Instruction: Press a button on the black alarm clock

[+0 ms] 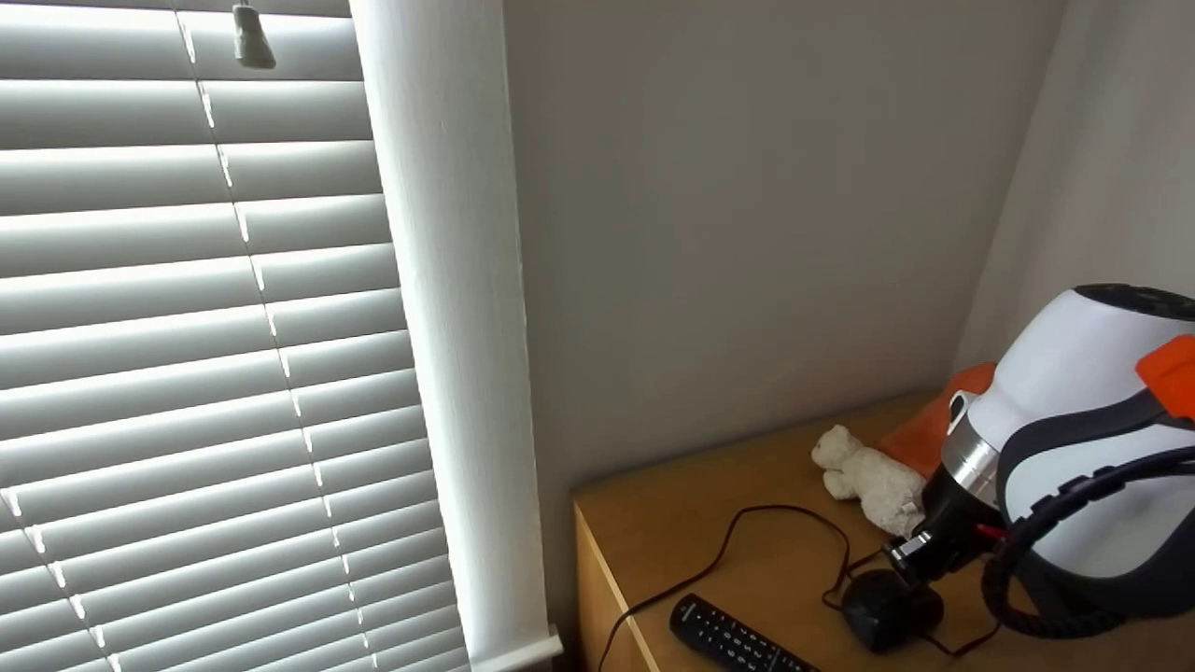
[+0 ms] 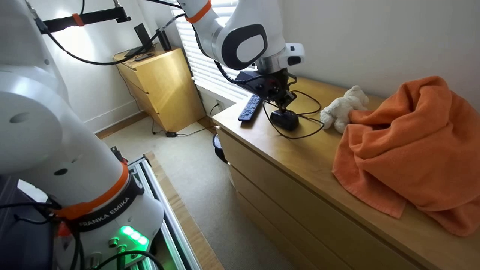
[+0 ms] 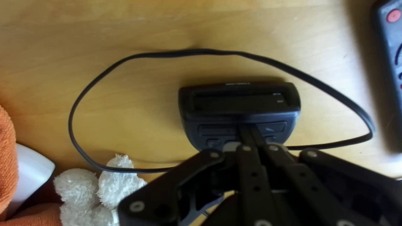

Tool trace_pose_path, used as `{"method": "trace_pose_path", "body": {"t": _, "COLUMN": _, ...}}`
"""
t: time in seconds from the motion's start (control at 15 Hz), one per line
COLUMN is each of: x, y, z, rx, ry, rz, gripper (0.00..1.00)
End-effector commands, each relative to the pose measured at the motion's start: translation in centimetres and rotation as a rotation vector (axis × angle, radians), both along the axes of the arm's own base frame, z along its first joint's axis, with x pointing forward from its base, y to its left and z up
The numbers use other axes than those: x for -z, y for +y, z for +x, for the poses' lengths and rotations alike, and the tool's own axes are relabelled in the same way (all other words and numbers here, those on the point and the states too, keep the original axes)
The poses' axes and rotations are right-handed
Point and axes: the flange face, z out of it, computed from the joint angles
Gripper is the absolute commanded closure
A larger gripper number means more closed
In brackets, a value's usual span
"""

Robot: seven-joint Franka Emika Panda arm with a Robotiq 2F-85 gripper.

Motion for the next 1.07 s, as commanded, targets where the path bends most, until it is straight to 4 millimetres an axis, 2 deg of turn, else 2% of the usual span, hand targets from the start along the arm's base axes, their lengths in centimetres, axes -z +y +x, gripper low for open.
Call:
{"method": "trace_pose_path", "body": {"t": 0.0, "x": 0.6, "y": 0.1, "z": 0.1, "rx": 0.006, "ry": -0.015, "rz": -0.008, "gripper": 1.00}}
{"method": "trace_pose_path", "body": {"t": 1.0, "x": 1.7, "y": 0.2, "z": 0.1, "rx": -0.020, "ry": -0.036, "rz": -0.031, "gripper": 1.00}}
